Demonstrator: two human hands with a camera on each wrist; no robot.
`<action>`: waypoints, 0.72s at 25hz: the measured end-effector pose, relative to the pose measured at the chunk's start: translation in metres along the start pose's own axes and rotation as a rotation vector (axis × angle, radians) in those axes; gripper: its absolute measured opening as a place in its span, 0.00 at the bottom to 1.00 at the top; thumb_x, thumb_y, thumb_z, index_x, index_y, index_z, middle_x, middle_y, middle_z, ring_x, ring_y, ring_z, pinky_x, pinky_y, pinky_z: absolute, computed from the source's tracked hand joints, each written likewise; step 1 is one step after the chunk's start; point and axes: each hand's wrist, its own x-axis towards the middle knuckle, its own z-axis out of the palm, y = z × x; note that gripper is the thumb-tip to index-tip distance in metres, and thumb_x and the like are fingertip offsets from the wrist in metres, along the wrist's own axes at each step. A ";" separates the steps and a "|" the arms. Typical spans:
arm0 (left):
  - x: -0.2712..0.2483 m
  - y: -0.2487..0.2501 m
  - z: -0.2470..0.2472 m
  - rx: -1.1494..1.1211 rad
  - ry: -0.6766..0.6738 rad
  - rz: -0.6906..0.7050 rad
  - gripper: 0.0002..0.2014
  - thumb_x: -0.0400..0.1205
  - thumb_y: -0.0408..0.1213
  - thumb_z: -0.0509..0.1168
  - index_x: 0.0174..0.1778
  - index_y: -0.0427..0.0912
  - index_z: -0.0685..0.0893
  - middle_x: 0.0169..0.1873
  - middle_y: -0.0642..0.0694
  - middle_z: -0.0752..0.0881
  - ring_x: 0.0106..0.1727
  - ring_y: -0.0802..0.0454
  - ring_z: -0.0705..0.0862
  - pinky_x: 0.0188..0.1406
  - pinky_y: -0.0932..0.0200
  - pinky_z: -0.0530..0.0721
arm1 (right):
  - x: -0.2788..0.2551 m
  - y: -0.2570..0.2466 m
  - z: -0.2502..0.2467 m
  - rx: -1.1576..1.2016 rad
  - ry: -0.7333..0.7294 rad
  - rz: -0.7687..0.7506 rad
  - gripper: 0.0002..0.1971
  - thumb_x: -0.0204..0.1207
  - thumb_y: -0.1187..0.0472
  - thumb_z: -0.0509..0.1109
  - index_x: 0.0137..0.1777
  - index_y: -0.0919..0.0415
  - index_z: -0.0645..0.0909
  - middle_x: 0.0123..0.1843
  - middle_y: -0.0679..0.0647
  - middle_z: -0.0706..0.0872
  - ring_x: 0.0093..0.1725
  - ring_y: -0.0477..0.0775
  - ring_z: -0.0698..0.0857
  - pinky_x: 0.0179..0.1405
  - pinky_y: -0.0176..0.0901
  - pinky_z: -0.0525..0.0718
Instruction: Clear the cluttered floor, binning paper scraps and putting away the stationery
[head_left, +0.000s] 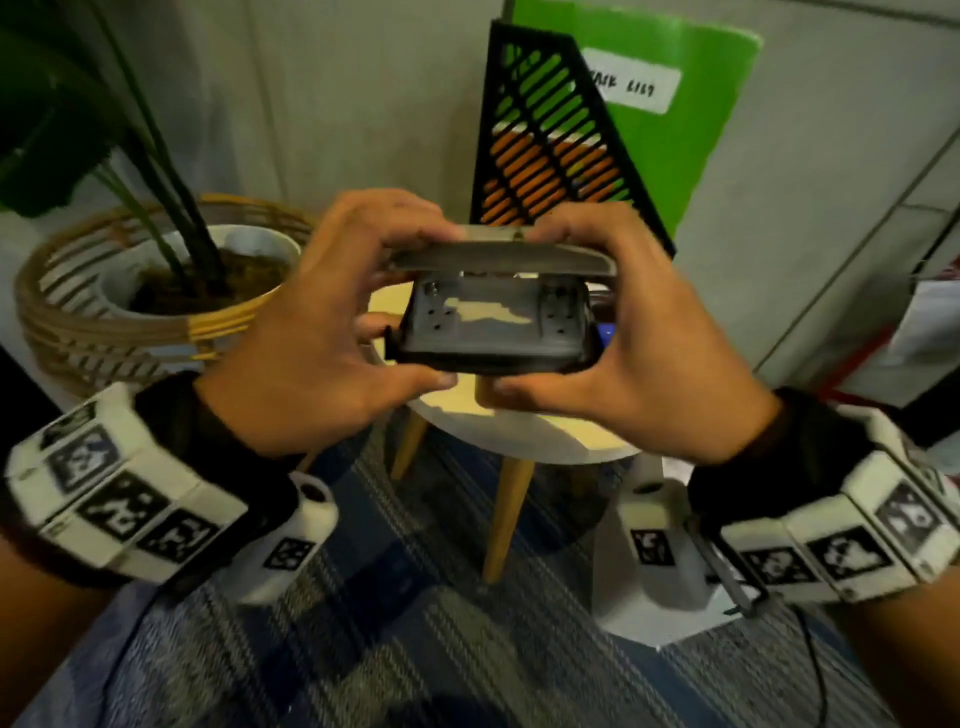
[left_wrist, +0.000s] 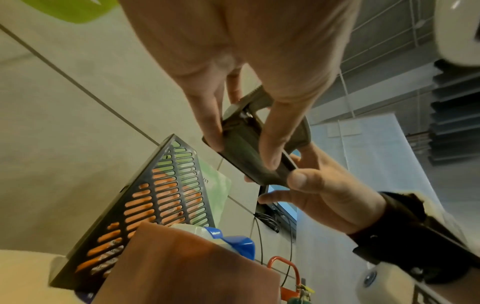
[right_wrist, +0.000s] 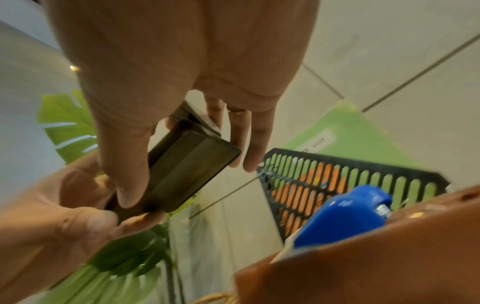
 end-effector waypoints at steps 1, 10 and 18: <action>0.012 0.000 0.006 0.063 0.025 0.018 0.40 0.62 0.32 0.83 0.67 0.53 0.71 0.69 0.44 0.68 0.71 0.53 0.74 0.59 0.64 0.83 | 0.005 0.009 -0.010 -0.043 0.022 0.006 0.36 0.58 0.55 0.86 0.64 0.57 0.71 0.61 0.53 0.78 0.61 0.53 0.79 0.60 0.41 0.79; 0.099 -0.061 0.076 0.072 -0.067 -0.170 0.47 0.67 0.31 0.80 0.79 0.56 0.64 0.74 0.51 0.69 0.73 0.52 0.73 0.72 0.47 0.77 | 0.018 0.110 -0.035 -0.003 -0.097 0.440 0.41 0.52 0.48 0.86 0.64 0.47 0.69 0.56 0.31 0.78 0.56 0.39 0.81 0.62 0.34 0.80; 0.089 -0.076 0.089 0.025 -0.150 -0.265 0.44 0.74 0.30 0.71 0.78 0.63 0.55 0.75 0.51 0.70 0.72 0.52 0.75 0.69 0.47 0.78 | -0.009 0.134 -0.018 0.191 -0.247 0.579 0.38 0.66 0.40 0.73 0.74 0.43 0.62 0.67 0.39 0.78 0.63 0.30 0.79 0.65 0.33 0.80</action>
